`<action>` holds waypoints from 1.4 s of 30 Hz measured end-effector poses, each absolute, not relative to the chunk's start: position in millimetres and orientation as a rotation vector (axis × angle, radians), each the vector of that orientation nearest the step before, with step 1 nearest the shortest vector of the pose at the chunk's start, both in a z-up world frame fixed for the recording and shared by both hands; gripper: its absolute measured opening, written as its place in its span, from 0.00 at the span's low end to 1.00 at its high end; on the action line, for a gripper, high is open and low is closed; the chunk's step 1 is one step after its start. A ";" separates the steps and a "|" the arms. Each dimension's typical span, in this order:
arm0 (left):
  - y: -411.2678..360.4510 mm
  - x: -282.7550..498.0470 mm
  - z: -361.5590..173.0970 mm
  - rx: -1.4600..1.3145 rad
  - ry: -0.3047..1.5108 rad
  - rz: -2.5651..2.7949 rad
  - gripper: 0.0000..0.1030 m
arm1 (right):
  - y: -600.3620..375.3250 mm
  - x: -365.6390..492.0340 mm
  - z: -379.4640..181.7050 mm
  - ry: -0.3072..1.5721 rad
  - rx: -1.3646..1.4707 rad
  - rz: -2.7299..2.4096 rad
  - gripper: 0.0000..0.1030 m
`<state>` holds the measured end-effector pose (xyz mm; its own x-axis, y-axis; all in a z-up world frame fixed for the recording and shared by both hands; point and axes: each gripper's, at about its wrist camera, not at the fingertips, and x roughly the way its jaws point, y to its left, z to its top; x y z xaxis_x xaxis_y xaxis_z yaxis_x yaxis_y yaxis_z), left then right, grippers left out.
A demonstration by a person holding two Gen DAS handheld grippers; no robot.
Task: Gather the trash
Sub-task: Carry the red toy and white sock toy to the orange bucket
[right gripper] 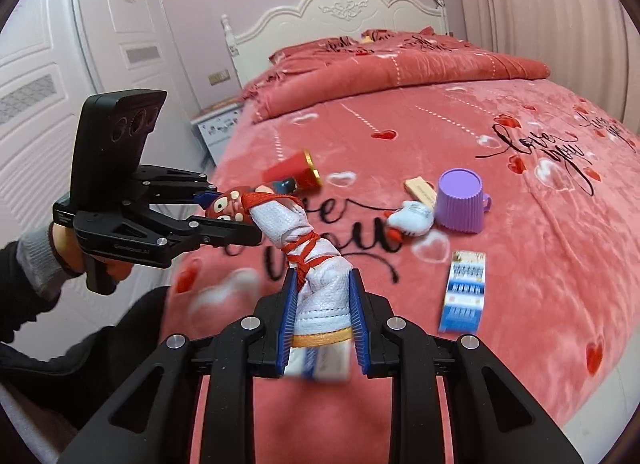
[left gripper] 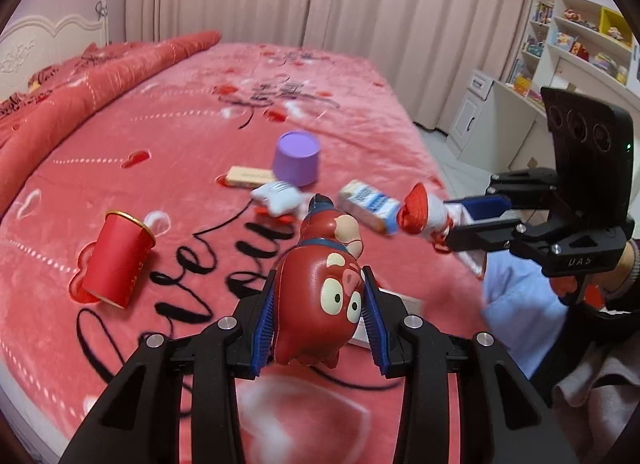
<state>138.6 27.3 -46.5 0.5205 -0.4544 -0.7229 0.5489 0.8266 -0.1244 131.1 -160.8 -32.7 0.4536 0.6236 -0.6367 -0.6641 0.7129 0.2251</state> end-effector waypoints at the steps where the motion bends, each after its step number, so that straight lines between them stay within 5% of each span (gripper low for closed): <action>1: 24.5 134.2 -43.4 0.125 0.821 -0.606 0.40 | -163.9 124.0 -29.6 0.753 -0.050 0.794 0.25; 20: -61.5 66.7 -11.5 0.194 0.718 -0.717 0.40 | -263.7 12.6 7.2 0.644 0.106 0.675 0.25; 42: -294.4 89.7 -32.4 0.390 0.710 -1.156 0.40 | -504.4 -74.7 -1.4 0.580 0.291 0.143 0.25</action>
<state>89.7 -294.4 -32.4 0.2228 -0.6916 -0.6871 0.9256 0.3712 -0.0735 -74.7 -504.4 -1.4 0.8279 0.2143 -0.5184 -0.0519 0.9494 0.3097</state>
